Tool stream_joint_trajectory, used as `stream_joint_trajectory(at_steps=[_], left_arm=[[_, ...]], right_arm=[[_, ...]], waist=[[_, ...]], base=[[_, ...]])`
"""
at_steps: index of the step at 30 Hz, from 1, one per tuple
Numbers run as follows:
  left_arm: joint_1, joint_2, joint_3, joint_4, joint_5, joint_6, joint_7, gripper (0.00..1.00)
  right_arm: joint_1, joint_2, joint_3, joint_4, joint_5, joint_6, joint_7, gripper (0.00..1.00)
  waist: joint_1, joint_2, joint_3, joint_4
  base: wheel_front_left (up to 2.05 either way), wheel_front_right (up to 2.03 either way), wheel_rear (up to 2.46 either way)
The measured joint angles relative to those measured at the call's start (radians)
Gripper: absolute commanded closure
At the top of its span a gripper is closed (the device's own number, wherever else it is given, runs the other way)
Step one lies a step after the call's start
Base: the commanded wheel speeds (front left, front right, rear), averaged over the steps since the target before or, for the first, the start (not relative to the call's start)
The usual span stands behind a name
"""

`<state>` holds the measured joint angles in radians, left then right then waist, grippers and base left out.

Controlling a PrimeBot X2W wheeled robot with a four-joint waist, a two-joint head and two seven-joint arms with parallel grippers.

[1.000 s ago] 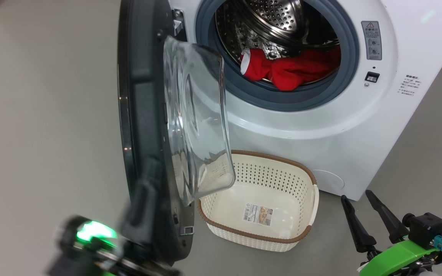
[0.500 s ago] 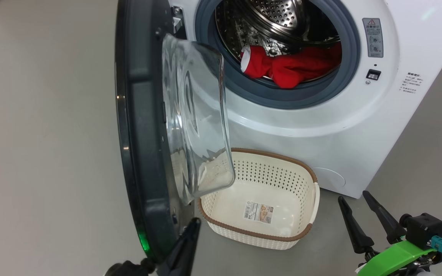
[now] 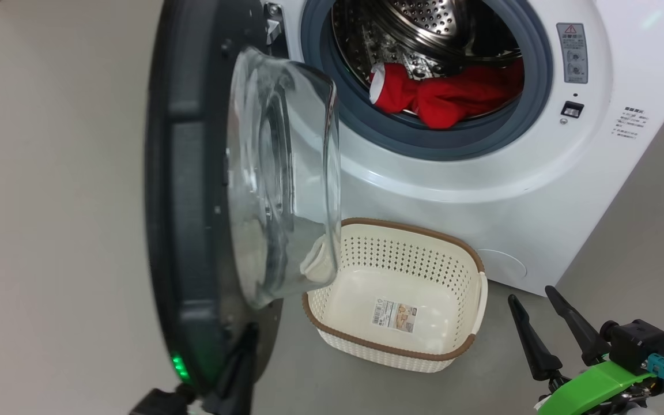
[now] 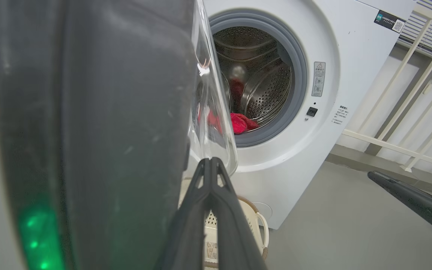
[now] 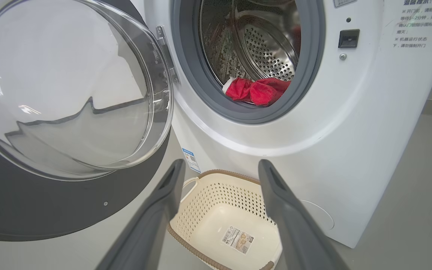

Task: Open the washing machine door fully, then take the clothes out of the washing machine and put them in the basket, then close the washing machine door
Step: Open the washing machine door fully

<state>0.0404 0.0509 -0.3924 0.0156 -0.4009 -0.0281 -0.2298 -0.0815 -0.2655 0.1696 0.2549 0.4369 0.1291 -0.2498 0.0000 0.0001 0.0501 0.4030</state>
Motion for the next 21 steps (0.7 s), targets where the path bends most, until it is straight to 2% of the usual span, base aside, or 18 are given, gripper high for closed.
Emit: stream_joint_trajectory(at_steps=[5, 12, 21], left_arm=[[0.0, 0.018, 0.076, 0.005, -0.014, 0.035, -0.005, 1.0], [-0.009, 0.052, 0.164, 0.034, -0.025, 0.059, -0.011, 1.0], [-0.1, 0.103, 0.282, 0.158, -0.035, 0.06, -0.018, 1.0]], right_arm=[[-0.001, -0.001, 0.005, 0.0, -0.005, 0.0, 0.0, 0.0], [-0.001, -0.002, 0.009, 0.001, -0.005, 0.0, 0.0, 0.0], [-0.022, -0.004, 0.009, 0.0, -0.008, 0.0, 0.0, 0.0]], waist=[[0.0, 0.0, 0.007, 0.01], [0.0, 0.0, 0.018, 0.021], [0.0, 0.0, 0.043, 0.031]], base=[[0.0, 0.0, 0.0], [0.0, 0.0, 0.0], [0.0, 0.0, 0.0]])
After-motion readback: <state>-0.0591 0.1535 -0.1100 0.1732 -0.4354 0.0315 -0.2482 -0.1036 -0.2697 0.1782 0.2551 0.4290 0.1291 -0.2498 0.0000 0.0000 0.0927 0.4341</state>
